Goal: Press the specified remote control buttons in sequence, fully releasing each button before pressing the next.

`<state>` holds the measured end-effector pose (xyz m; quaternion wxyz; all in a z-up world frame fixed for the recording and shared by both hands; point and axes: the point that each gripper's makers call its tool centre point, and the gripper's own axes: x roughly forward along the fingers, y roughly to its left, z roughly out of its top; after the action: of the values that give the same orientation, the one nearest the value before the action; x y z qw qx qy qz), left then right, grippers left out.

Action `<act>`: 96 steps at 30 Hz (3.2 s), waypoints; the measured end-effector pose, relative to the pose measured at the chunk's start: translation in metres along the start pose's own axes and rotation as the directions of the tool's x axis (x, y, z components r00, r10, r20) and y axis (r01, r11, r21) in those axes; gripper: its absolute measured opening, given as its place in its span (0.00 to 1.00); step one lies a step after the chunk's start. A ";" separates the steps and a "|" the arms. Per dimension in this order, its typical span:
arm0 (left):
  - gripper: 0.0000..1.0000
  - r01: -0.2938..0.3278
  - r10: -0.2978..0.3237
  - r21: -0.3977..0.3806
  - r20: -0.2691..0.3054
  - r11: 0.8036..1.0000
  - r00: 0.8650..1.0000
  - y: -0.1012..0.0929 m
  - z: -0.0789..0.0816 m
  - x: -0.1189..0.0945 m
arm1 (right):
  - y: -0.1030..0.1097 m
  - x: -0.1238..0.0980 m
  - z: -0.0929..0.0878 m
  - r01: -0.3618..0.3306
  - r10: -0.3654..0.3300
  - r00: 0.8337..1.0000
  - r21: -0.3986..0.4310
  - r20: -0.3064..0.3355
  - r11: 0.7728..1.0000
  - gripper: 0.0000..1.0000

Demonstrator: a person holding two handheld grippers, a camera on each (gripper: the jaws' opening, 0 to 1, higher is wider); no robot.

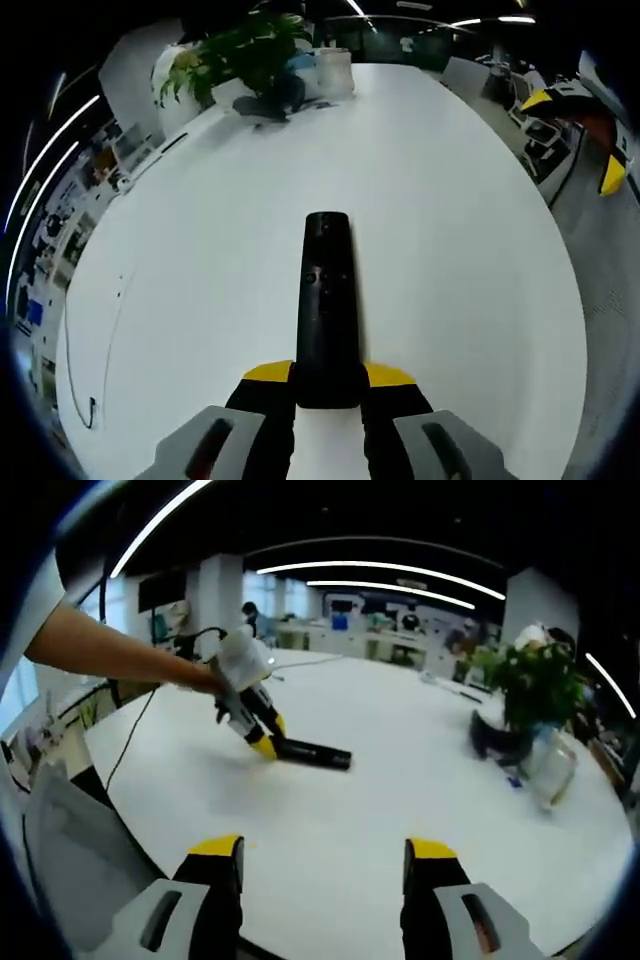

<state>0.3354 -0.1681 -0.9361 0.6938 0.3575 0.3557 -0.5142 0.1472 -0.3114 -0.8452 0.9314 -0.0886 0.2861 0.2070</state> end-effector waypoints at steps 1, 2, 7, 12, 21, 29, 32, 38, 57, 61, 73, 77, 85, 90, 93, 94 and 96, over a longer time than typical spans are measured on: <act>0.24 -0.004 0.004 -0.002 -0.002 1.000 1.000 0.005 0.001 0.000 | 0.000 0.000 0.000 0.000 0.000 1.000 -0.001 0.000 1.000 0.63; 0.24 -0.007 0.007 -0.005 -0.001 1.000 1.000 0.010 0.002 0.000 | 0.001 0.000 0.000 -0.002 0.002 1.000 -0.003 0.000 1.000 0.62; 0.24 -0.016 0.016 -0.006 -0.002 1.000 1.000 0.031 0.005 0.002 | 0.002 0.002 -0.002 -0.007 0.007 1.000 -0.006 -0.013 1.000 0.63; 0.24 -0.006 0.007 0.036 -0.024 0.999 1.000 0.045 0.006 0.003 | 0.002 0.003 -0.004 -0.009 0.009 1.000 -0.002 -0.028 1.000 0.62; 0.24 -0.033 0.037 0.093 -0.042 0.995 0.998 0.077 0.008 0.007 | 0.001 0.005 -0.007 -0.010 0.010 0.999 0.017 -0.041 1.000 0.63; 0.24 -0.028 0.034 0.127 -0.047 0.992 0.998 0.103 0.006 0.015 | -0.002 0.007 -0.009 -0.001 0.001 0.998 0.014 -0.058 1.000 0.63; 0.24 -0.017 0.023 0.131 -0.045 0.991 0.999 0.108 0.006 0.017 | -0.003 0.007 -0.009 0.005 -0.004 0.998 0.020 -0.062 1.000 0.63; 0.24 -0.010 0.031 0.218 -0.093 0.976 0.995 0.122 0.002 0.021 | -0.003 0.009 -0.011 0.006 -0.006 0.997 0.007 -0.074 1.000 0.63; 0.26 -0.030 0.045 0.218 -0.064 0.975 0.997 0.129 -0.002 0.023 | -0.002 0.011 -0.009 0.004 -0.003 0.997 0.013 -0.074 1.000 0.63; 0.33 -0.126 0.132 0.105 -0.046 0.986 0.990 0.139 -0.003 0.020 | -0.003 0.009 -0.007 0.009 -0.009 0.998 0.013 -0.062 1.000 0.63; 0.62 -0.337 0.357 -0.336 -0.003 0.879 0.934 0.153 -0.026 0.000 | -0.006 0.002 0.000 0.018 -0.018 1.000 0.020 -0.014 1.000 0.63; 0.71 -0.340 0.432 -0.511 0.069 0.789 0.899 0.154 -0.020 -0.015 | -0.006 0.001 0.002 0.018 -0.018 1.000 0.022 -0.004 1.000 0.63; 0.85 -0.222 0.557 -0.782 0.186 0.583 0.809 0.139 -0.020 -0.053 | -0.006 -0.003 0.007 0.019 -0.020 0.999 0.033 0.033 0.999 0.65; 0.90 -0.160 0.548 -0.795 0.242 0.585 0.801 0.105 -0.018 -0.072 | -0.006 -0.007 0.012 0.020 -0.022 0.998 0.036 0.066 0.999 0.66; 0.93 -0.137 0.531 -0.772 0.286 0.621 0.798 0.078 -0.008 -0.083 | -0.004 -0.008 0.014 0.016 -0.018 0.996 0.027 0.082 1.000 0.68; 0.94 -0.134 0.537 -0.769 0.300 0.625 0.789 0.073 -0.005 -0.087 | -0.004 -0.008 0.015 0.016 -0.018 0.996 0.026 0.083 1.000 0.69; 0.97 -0.128 0.532 -0.763 0.309 0.633 0.788 0.059 -0.003 -0.093 | -0.005 -0.008 0.015 0.021 -0.024 0.996 0.027 0.087 0.999 0.70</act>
<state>0.3723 -0.1099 -0.8494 0.9286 -0.0244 0.2536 -0.2698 0.1506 -0.3144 -0.8280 0.9463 -0.0705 0.2469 0.1964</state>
